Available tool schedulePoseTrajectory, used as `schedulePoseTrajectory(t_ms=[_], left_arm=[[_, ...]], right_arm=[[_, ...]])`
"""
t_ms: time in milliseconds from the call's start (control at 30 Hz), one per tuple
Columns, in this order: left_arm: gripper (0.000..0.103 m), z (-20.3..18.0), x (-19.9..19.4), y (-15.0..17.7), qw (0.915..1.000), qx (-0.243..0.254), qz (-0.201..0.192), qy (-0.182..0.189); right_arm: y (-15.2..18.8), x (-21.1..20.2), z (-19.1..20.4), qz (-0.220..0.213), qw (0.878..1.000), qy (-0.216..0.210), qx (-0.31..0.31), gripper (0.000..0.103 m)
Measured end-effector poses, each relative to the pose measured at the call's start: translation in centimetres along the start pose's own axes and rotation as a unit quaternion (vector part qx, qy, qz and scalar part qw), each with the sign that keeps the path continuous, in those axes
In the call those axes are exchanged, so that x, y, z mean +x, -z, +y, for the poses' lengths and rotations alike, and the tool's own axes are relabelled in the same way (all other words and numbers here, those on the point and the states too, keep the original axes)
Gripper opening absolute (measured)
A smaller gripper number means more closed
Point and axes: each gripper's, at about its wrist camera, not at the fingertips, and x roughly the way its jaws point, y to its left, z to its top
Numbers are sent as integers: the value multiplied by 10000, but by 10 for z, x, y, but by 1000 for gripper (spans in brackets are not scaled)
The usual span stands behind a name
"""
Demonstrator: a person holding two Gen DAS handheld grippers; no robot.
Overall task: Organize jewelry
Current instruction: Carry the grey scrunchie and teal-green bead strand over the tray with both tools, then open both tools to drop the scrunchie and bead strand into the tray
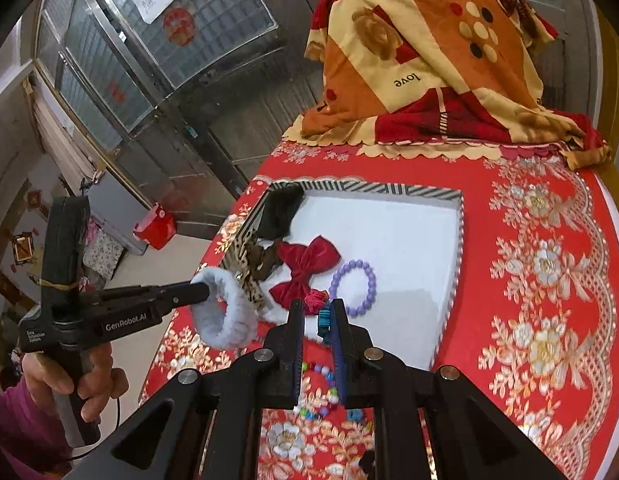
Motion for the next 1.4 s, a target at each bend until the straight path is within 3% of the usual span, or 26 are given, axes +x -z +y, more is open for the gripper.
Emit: schedulePoseTrajectory(t_ms=[467, 633, 800, 1133, 1400], left_arm=[[6, 14, 60, -87, 9994, 207, 45, -280], [6, 21, 92, -114, 9989, 235, 262, -310], [6, 26, 126, -133, 9981, 208, 501, -279], [6, 27, 164, -145, 9965, 235, 762, -245], [9, 27, 167, -144, 9968, 228, 718, -266]], right_arm=[[-63, 82, 5, 341, 9994, 24, -58, 12], [-81, 124, 1, 550, 9985, -63, -12, 12], [-93, 162, -21, 761, 9970, 111, 125, 12], [-102, 200, -59, 980, 9908, 909, 198, 12], [-97, 214, -63, 986, 9891, 1085, 160, 12]])
